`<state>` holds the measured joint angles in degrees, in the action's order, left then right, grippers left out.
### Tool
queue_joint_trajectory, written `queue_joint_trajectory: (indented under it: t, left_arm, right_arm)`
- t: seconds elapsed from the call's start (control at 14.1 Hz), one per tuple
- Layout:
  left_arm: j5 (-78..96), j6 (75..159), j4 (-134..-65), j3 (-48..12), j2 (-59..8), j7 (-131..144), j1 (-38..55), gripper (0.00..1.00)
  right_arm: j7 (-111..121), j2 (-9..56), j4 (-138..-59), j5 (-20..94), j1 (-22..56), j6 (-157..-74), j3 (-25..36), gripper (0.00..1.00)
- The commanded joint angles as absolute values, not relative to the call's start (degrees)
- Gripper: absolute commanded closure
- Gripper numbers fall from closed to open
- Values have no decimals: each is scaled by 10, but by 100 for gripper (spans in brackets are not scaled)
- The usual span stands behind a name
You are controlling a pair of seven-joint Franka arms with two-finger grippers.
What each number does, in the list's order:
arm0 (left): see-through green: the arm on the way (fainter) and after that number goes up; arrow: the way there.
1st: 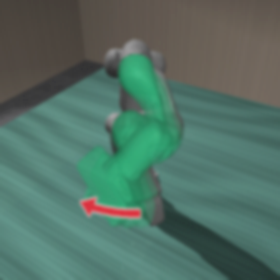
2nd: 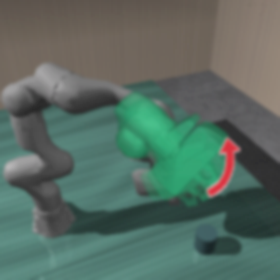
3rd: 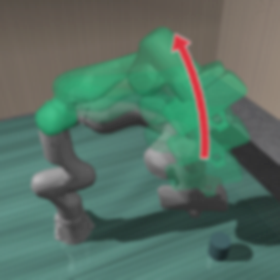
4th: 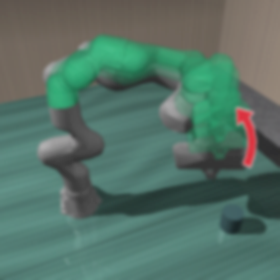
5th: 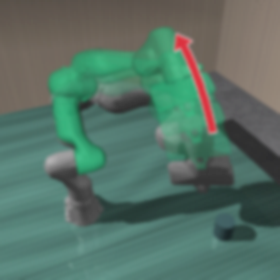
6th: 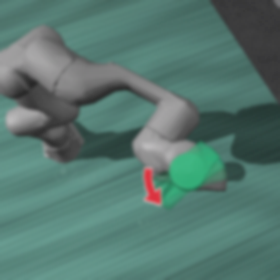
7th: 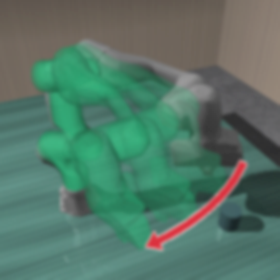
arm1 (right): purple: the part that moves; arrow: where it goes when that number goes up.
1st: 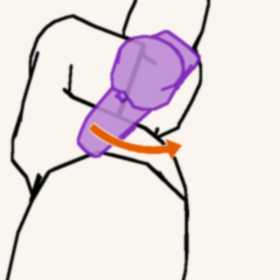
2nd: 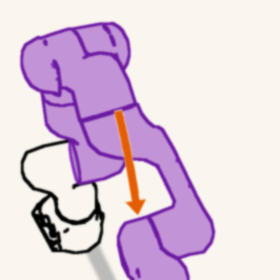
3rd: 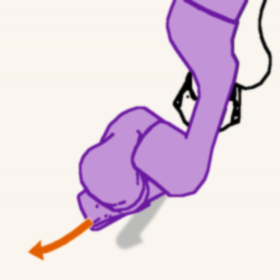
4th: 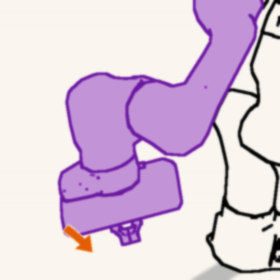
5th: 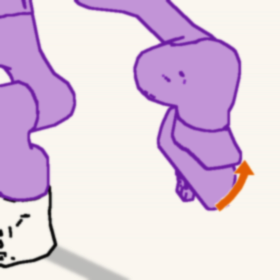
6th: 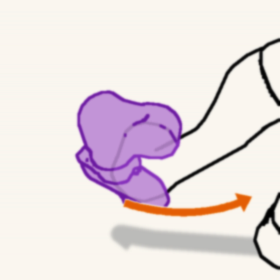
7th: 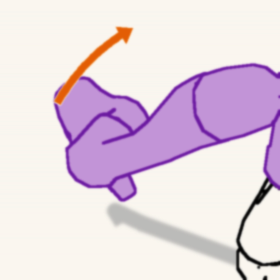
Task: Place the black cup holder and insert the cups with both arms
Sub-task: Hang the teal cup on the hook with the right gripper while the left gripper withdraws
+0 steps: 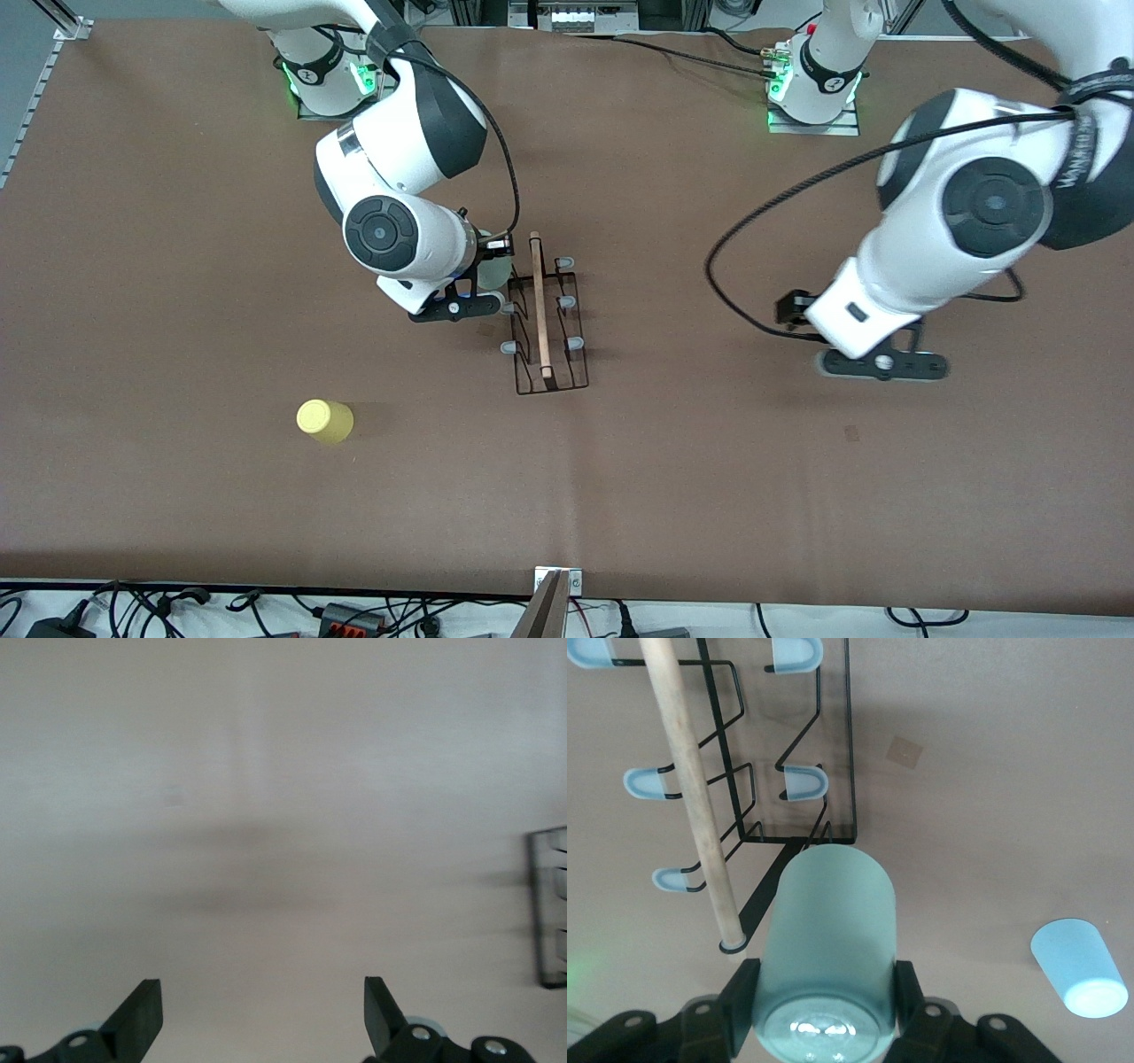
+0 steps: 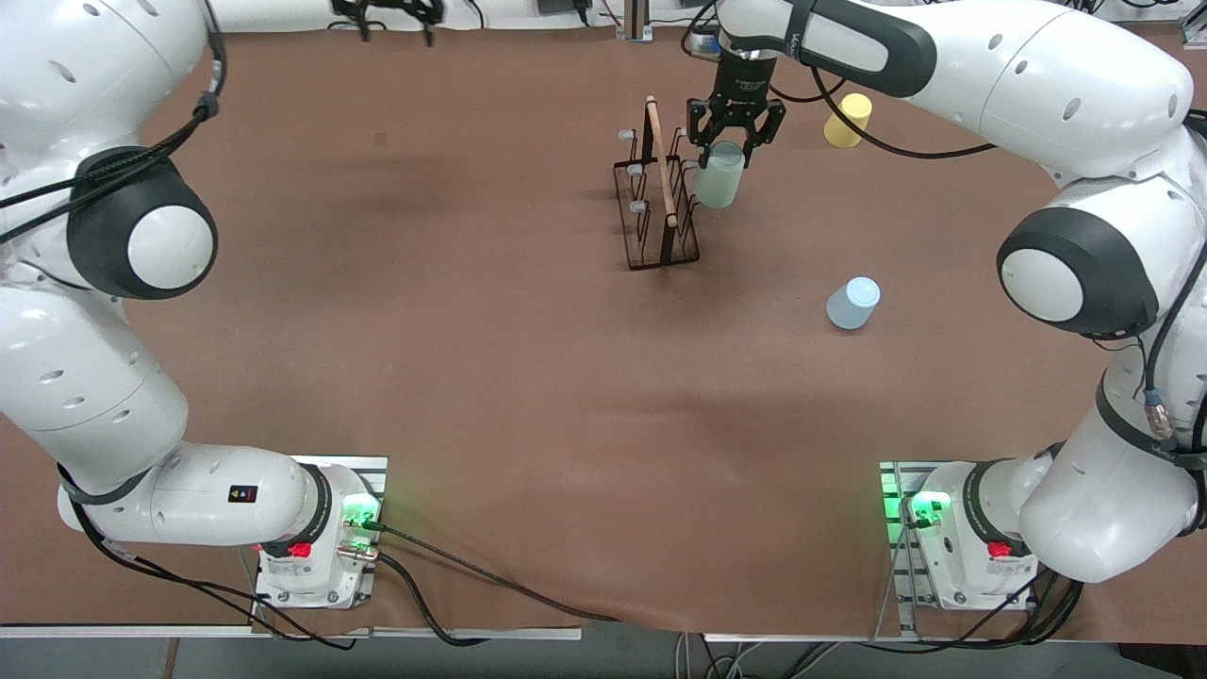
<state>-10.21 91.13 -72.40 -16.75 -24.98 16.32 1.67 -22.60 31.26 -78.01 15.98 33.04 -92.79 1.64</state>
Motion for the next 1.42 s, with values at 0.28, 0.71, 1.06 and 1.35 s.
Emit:
queue_joint_trajectory:
  t: [0.28,0.71,1.06,1.35]
  left_arm:
    - [-14,862,-807,-28,-95,32,-8,0]
    - [2,870,-859,-14,-55,26,-16,0]
    - [4,911,-925,-17,-13,26,-18,0]
    - [5,907,-919,-16,-11,26,-31,0]
  right_arm:
    - [-234,332,-774,183,344,-930,21,79]
    - [-233,361,-775,180,352,-954,21,62]
    - [-276,353,-750,179,345,-942,27,0]
    - [-288,342,-721,159,323,-946,107,0]
